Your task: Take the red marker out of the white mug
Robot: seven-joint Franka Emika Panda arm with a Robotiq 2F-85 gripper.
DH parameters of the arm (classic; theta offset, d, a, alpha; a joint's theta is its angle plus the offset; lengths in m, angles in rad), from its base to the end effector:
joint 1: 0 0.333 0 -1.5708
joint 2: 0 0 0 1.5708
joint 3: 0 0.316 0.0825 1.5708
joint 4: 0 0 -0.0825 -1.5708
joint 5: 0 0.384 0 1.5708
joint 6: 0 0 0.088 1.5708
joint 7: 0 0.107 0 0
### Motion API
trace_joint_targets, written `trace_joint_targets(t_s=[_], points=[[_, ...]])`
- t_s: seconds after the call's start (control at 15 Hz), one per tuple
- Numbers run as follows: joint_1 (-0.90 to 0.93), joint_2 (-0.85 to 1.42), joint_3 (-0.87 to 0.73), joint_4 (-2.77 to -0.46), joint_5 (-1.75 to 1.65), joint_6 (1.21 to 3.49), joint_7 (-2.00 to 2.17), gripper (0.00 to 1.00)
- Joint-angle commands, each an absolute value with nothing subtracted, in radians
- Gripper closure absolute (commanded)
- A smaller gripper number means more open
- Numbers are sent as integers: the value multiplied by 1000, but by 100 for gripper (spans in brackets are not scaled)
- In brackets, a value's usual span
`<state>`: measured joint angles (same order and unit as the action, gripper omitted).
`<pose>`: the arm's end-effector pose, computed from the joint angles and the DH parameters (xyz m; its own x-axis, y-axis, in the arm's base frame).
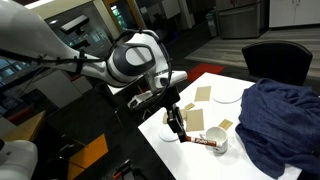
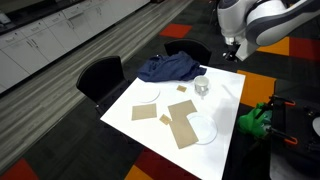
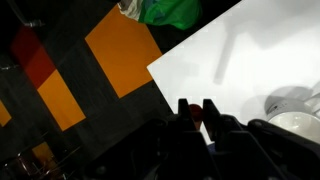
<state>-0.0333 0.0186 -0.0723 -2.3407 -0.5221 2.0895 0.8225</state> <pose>0.4733 -0.0749 0.3113 0.8290 -0.5574 0.0453 -0.5101 -0.7206 0.4696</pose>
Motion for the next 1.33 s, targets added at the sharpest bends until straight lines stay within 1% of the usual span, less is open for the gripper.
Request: trace_joint_targets(t_s=[0.0,0.27,0.53,0.93,1.27], points=[[-37,-14,-65,-2424,-558,2171,934,95],[-39,41,-68,-2456,-583,2292,1005,95],[-31,100,-77,-2471,-593,2358,1064,95],[-22,245,-116,-2428,-654,2403,1155,95],[-13,396,-168,-2370,-655,2466,1153,95]])
